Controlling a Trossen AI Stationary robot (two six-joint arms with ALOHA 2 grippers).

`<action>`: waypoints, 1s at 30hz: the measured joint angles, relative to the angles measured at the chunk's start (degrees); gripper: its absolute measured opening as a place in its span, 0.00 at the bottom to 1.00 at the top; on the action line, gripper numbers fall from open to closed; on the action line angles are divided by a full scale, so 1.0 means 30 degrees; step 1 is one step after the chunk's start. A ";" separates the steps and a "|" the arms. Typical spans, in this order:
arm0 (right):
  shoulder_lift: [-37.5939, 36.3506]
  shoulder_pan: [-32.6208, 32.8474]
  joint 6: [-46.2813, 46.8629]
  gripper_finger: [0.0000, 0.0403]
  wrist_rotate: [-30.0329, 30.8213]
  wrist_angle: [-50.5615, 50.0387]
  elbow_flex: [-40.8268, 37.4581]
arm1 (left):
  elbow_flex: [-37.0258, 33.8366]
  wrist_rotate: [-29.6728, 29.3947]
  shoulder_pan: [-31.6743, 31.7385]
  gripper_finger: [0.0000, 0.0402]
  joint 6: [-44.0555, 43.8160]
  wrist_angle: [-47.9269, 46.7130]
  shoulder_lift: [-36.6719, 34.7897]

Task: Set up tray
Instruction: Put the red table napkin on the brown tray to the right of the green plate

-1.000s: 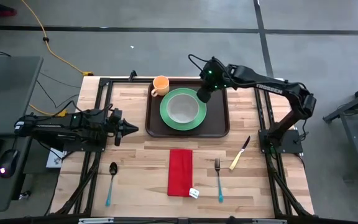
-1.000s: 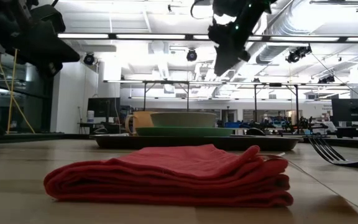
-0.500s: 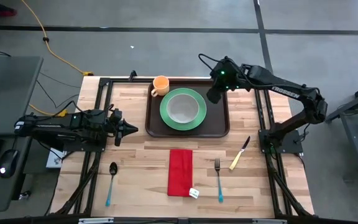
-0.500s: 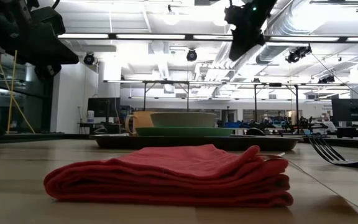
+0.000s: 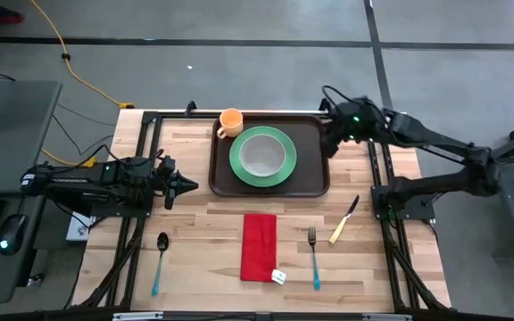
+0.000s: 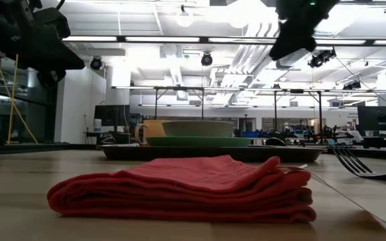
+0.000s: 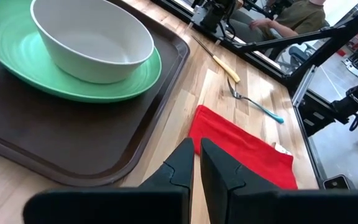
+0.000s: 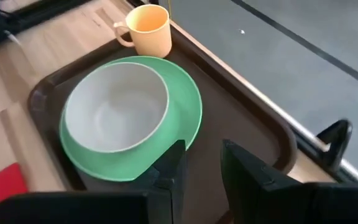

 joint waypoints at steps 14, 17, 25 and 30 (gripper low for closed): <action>-0.5922 0.0031 0.1341 0.19 -0.1042 0.2451 -0.5465 | 0.0000 0.0000 -0.0001 0.14 -0.0247 0.0713 -0.0007; -0.6681 0.0263 0.1769 0.19 -0.1598 0.3645 -0.6878 | 0.0000 0.0127 0.0000 0.14 -0.0364 0.0713 -0.0007; -0.7976 0.1342 0.2722 0.19 -0.1861 0.5696 -0.9477 | -0.0003 0.1193 -0.0007 0.14 -0.0361 0.1501 0.0000; -0.8387 0.2037 0.3361 0.19 -0.1206 0.6755 -1.0598 | -0.0004 0.1504 -0.0004 0.14 -0.0284 0.1988 -0.0005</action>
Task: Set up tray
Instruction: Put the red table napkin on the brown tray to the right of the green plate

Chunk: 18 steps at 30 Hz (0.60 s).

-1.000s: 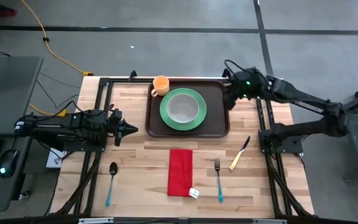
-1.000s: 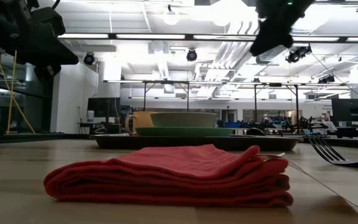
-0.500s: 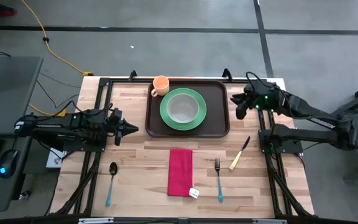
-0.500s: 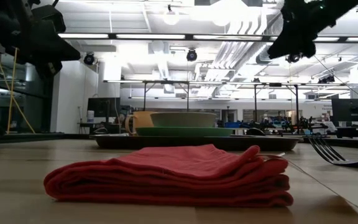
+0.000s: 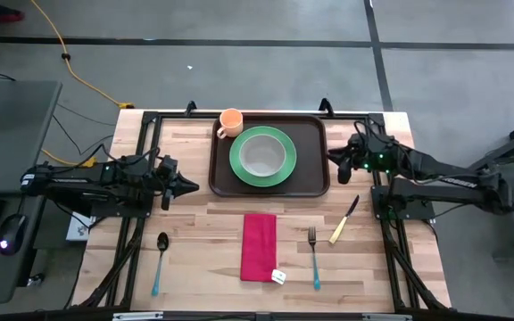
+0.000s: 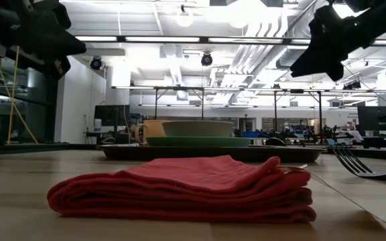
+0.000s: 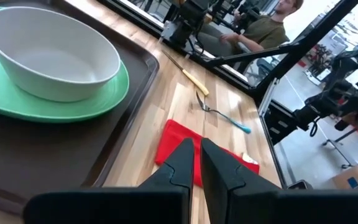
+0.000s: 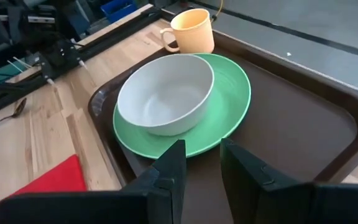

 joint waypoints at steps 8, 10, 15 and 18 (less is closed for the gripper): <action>-0.0156 0.1151 0.1260 0.19 0.0848 0.1353 -0.1490 | 0.0002 0.0162 -0.0002 0.14 -0.0076 -0.0005 0.0005; -0.0156 0.1427 0.1366 0.19 0.0959 0.1515 -0.1599 | -0.0001 0.0396 -0.0004 0.14 -0.0080 -0.0010 0.0008; -0.0134 0.2002 0.1573 0.19 0.1318 0.1653 -0.1671 | 0.0003 0.0594 -0.0004 0.14 -0.0080 -0.0220 0.0011; -0.0127 0.2419 0.1701 0.19 0.1393 0.1645 -0.1671 | -0.0001 0.0601 0.0000 0.14 -0.0080 -0.0302 0.0005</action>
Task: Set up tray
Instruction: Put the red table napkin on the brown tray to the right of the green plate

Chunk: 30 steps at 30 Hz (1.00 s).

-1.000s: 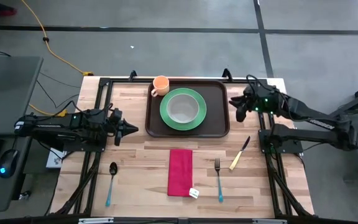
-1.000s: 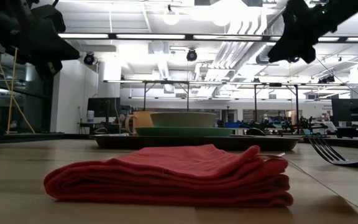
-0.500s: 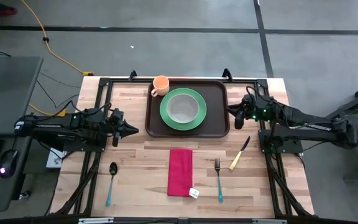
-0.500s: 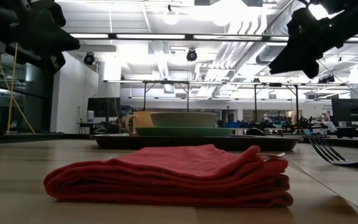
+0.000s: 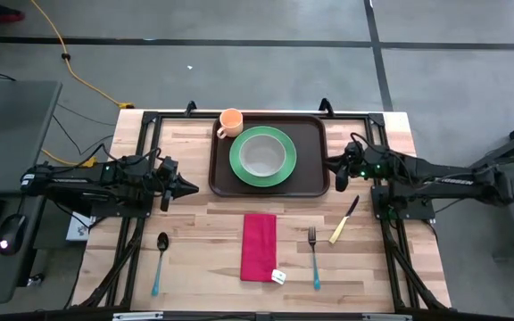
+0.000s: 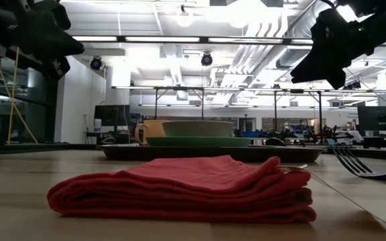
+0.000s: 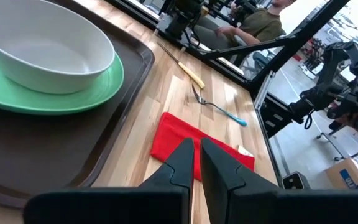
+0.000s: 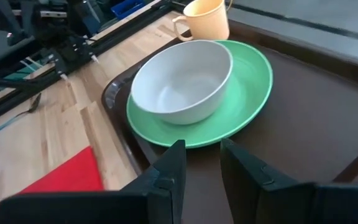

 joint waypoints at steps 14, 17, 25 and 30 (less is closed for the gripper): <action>0.0052 0.2014 0.3213 0.19 -0.0138 0.0128 0.0000 | -0.0002 0.0044 -0.0003 0.14 0.0131 -0.0019 0.0000; 0.0347 0.2609 0.3597 0.19 -0.0473 0.0567 0.0000 | -0.0002 0.0044 -0.0003 0.14 0.0138 -0.0019 0.0000; 0.2336 0.4301 0.3702 0.19 -0.0794 0.2499 0.0000 | 0.0001 0.0044 -0.0003 0.14 0.0136 -0.0026 0.0000; 0.3539 0.5100 0.3723 0.19 -0.1480 0.4256 0.0000 | 0.0002 0.0044 0.0000 0.14 0.0131 -0.0019 0.0000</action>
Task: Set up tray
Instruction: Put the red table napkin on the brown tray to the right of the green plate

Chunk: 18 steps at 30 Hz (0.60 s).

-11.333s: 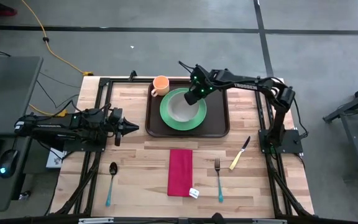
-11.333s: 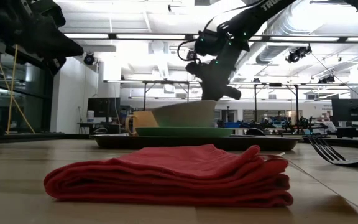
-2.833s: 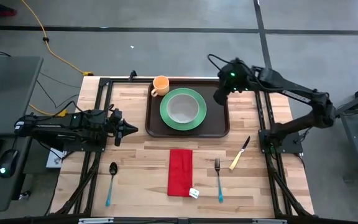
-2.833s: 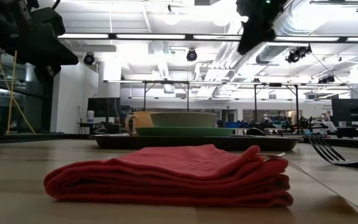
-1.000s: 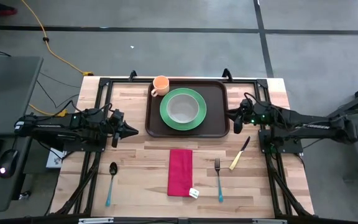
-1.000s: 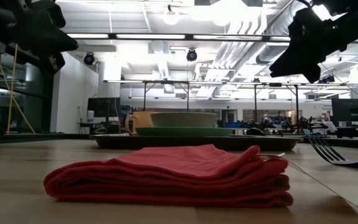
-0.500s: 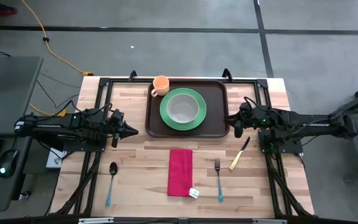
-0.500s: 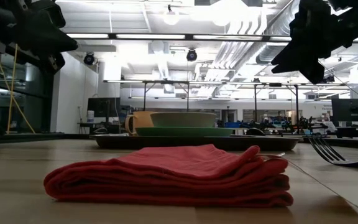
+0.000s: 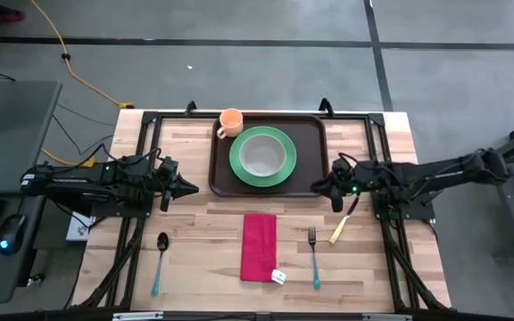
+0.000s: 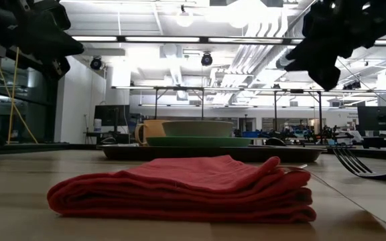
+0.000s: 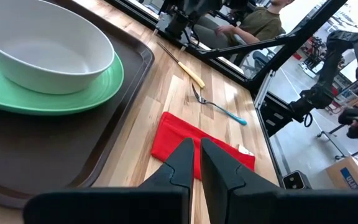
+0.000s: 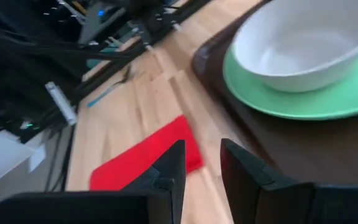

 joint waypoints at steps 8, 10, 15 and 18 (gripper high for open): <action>0.1228 0.1509 0.1083 0.19 -0.0480 0.1709 0.0015 | 0.0004 0.0000 -0.0004 0.14 0.0000 -0.0007 0.0007; 0.1463 0.1967 0.1394 0.19 -0.0448 0.1843 0.0015 | 0.0004 0.0000 0.0002 0.14 0.0000 -0.0015 0.0007; 0.1939 0.3174 0.2107 0.19 0.0209 0.2085 0.0015 | 0.0001 0.0070 0.0004 0.14 -0.0136 -0.0015 0.0007; 0.2268 0.3850 0.2424 0.19 0.0787 0.2701 0.0015 | -0.0004 0.0402 -0.0004 0.14 -0.0123 -0.0022 0.0007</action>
